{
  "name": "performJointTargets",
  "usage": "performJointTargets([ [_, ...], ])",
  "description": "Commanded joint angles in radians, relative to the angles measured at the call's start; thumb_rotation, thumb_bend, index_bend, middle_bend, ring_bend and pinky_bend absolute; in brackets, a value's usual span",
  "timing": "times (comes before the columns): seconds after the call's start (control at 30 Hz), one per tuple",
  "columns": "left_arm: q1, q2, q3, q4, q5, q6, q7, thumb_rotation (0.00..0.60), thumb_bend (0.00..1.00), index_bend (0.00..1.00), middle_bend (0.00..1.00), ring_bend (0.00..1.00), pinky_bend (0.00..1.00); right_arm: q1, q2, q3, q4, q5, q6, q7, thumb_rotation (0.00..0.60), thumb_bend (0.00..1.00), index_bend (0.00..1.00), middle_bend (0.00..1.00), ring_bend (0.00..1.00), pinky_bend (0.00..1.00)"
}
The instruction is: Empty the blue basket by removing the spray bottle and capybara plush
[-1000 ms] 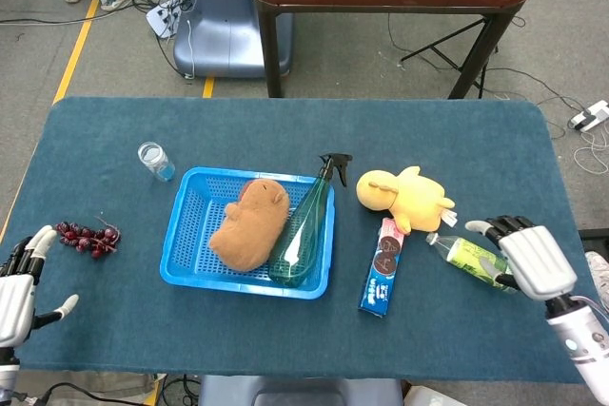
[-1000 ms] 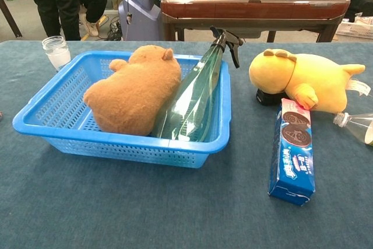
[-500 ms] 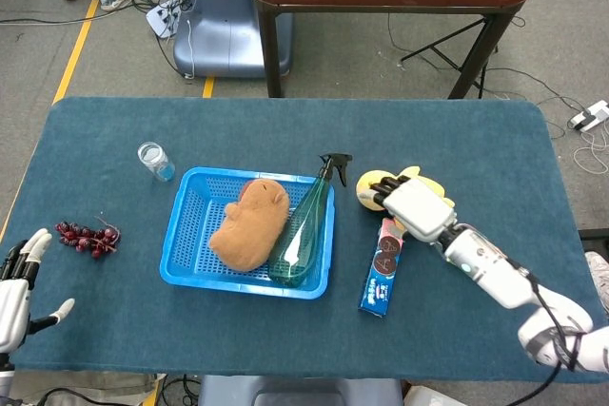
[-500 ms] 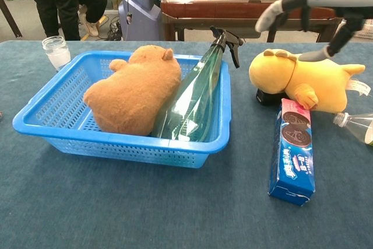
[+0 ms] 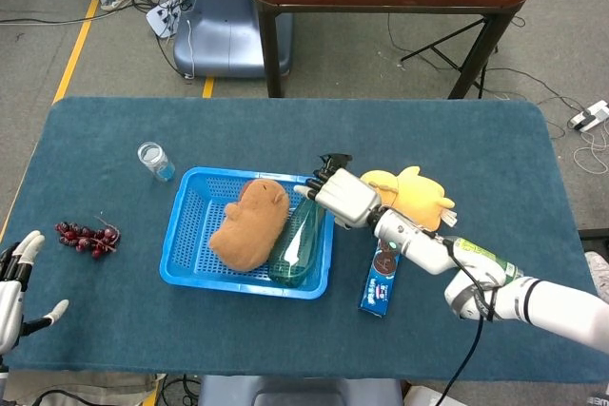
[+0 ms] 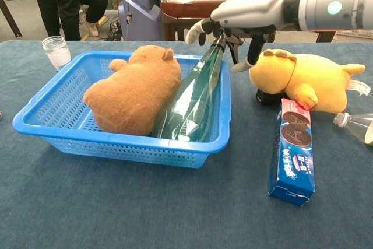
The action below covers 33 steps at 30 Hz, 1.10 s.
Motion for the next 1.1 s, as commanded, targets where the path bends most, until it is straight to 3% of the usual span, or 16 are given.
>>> performJointTargets([
  [0.03, 0.001, -0.001, 0.0, 0.004, -0.001, 0.0, -0.004, 0.6, 0.21, 0.05, 0.07, 0.07, 0.22, 0.034, -0.026, -0.008, 0.031, 0.01, -0.021, -0.025, 0.6, 0.22, 0.14, 0.24, 0.15, 0.3],
  [0.67, 0.019, -0.004, -0.002, 0.037, -0.014, 0.01, -0.041, 0.6, 0.21, 0.05, 0.07, 0.07, 0.22, 0.148, -0.12, -0.052, 0.184, 0.095, -0.075, -0.097, 0.6, 0.22, 0.25, 0.3, 0.15, 0.3],
  [1.1, 0.021, -0.007, -0.005, 0.054, -0.022, 0.003, -0.059, 0.6, 0.21, 0.05, 0.07, 0.07, 0.22, 0.185, -0.14, -0.079, 0.198, 0.111, -0.065, -0.117, 0.6, 0.24, 0.35, 0.39, 0.21, 0.3],
])
